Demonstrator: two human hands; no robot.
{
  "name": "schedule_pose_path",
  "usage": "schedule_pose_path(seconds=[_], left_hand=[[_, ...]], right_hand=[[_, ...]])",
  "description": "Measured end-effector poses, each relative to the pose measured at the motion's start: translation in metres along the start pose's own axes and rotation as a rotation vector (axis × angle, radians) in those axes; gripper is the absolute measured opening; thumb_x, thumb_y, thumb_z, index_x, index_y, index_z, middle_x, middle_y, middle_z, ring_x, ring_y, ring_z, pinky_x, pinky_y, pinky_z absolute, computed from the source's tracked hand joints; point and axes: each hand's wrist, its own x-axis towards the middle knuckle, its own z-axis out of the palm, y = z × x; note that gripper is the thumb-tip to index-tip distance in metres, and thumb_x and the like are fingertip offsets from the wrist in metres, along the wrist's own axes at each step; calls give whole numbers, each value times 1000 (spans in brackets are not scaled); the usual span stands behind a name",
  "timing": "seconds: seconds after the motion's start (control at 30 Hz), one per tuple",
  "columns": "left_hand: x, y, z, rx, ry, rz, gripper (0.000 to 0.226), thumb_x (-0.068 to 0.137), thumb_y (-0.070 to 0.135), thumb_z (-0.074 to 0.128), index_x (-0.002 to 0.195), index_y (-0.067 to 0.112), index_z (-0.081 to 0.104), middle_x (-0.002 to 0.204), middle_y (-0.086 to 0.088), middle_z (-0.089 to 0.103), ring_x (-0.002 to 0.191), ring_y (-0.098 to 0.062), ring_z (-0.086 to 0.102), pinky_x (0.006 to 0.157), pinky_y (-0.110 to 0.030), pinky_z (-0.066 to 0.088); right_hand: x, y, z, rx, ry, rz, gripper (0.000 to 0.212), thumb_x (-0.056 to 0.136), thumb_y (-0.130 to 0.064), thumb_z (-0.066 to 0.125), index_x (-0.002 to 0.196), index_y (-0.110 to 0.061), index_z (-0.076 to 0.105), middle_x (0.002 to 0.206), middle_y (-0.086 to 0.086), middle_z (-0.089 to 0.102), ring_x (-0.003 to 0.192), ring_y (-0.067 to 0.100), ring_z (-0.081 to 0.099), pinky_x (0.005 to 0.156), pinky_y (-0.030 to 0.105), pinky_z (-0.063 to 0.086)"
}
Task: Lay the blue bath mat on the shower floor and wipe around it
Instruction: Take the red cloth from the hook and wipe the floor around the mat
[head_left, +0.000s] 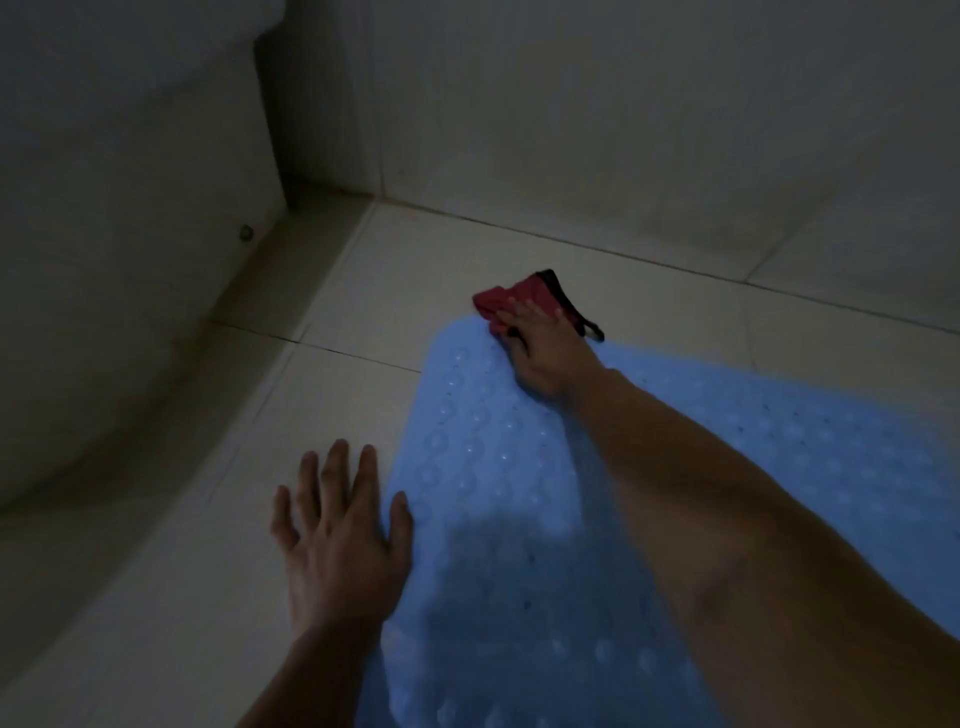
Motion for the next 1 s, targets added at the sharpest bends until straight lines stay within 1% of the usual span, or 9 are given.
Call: schedule_pose_path(seconds=[0.07,0.13,0.3,0.4,0.47,0.6,0.7,0.87,1.0], left_hand=[[0,0,-2,-21,22,5,77,94,68,11,157,29,33,168,-3,21,157,-26,2,126,-52,3],[-1,-1,-3,-20,18,2,78,93,68,11,156,28,34,167,-3,22,156,-26,3,126,-52,4],[-3,-3,-2,4,23,4,79,92,70,8,156,31,33,166,-3,22,156,-25,5,125,-49,4],[-4,2,2,-22,20,-24,78,90,67,12,155,30,36,165,-3,26,154,-27,10,123,-50,7],[-2,13,1,-39,50,-82,72,88,53,27,153,26,40,161,-6,34,151,-30,19,121,-55,9],[-7,103,7,-20,103,280,70,81,32,39,149,18,44,150,-11,52,145,-38,35,114,-66,22],[-17,181,31,12,1,460,66,95,52,37,154,21,39,164,-9,31,155,-38,14,118,-65,18],[-23,186,53,95,-14,496,80,94,70,34,158,22,32,169,-7,16,156,-36,7,121,-64,15],[-22,191,52,115,-25,499,80,93,69,35,157,21,34,169,-8,17,156,-36,7,121,-64,15]], right_hand=[[-9,35,-19,-113,-5,40,53,100,-52,26,152,-42,33,157,-12,40,145,22,34,121,48,22],[-32,84,-39,-237,9,228,61,95,-58,21,152,-41,31,156,-9,41,140,27,39,118,50,27],[-81,125,-59,-243,-199,493,62,101,-48,25,159,-31,13,169,0,2,154,31,11,120,62,12],[-76,116,-65,-211,-274,528,59,106,-38,30,160,-31,8,169,2,-6,155,29,1,120,61,6],[-74,118,-64,-206,-283,529,60,106,-39,30,160,-32,5,168,2,-8,155,28,-2,120,61,3],[-75,121,-61,-188,-285,531,63,105,-41,30,160,-32,1,168,1,-12,155,26,-6,120,61,-1],[-72,116,-66,-181,-272,532,64,104,-40,32,160,-32,2,168,1,-10,155,26,-6,121,61,-1],[-93,112,-60,-148,-96,458,59,103,-43,33,159,-33,17,169,-1,6,155,23,6,122,55,5],[-122,149,-83,-133,73,321,51,96,-41,42,147,-38,45,159,-6,39,145,19,36,112,49,34]])
